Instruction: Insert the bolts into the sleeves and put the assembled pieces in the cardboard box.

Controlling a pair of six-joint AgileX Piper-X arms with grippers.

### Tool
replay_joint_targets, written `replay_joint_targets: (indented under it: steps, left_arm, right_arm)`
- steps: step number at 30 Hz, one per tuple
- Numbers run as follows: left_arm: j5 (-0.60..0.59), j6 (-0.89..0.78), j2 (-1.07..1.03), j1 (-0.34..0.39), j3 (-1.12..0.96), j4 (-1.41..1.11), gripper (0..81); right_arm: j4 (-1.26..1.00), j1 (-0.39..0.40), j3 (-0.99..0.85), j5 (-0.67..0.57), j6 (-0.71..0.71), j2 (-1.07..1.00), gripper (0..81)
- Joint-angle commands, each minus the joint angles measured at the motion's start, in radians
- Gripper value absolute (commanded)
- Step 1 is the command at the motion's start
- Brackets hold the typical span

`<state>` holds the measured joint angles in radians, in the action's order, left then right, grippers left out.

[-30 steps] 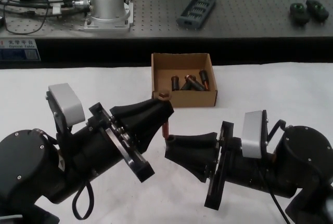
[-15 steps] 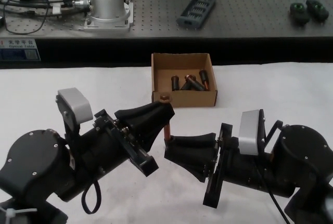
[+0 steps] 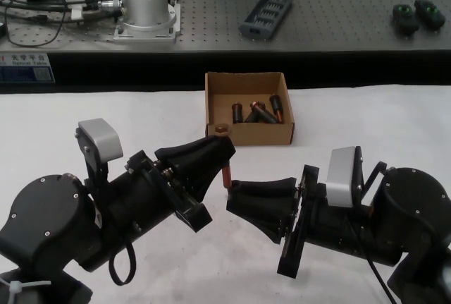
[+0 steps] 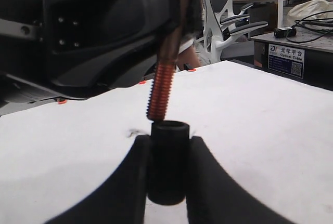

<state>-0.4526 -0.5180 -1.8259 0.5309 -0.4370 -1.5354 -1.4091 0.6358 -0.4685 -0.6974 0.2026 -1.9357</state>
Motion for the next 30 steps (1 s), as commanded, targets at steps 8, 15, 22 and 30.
replay_joint_targets:
  steps: [8, 15, 22, 30]
  left_arm:
    - [0.0, -0.017, -0.006, 0.0, -0.009, -0.018, 0.6]
    - [-0.007, 0.005, -0.006, 0.0, -0.019, -0.018, 0.6]
    - [-0.053, 0.005, 0.019, 0.0, -0.019, -0.018, 0.6]
    - [-0.077, 0.004, 0.046, 0.0, -0.007, -0.018, 0.6]
  right_arm:
    - [-0.017, -0.008, -0.007, 0.015, 0.006, -0.002, 7.1]
    - [-0.017, -0.008, -0.007, 0.015, 0.006, -0.002, 7.1]
    - [-0.017, -0.008, -0.007, 0.015, 0.009, -0.002, 7.1]
    - [-0.017, -0.008, -0.007, 0.015, 0.011, -0.002, 7.1]
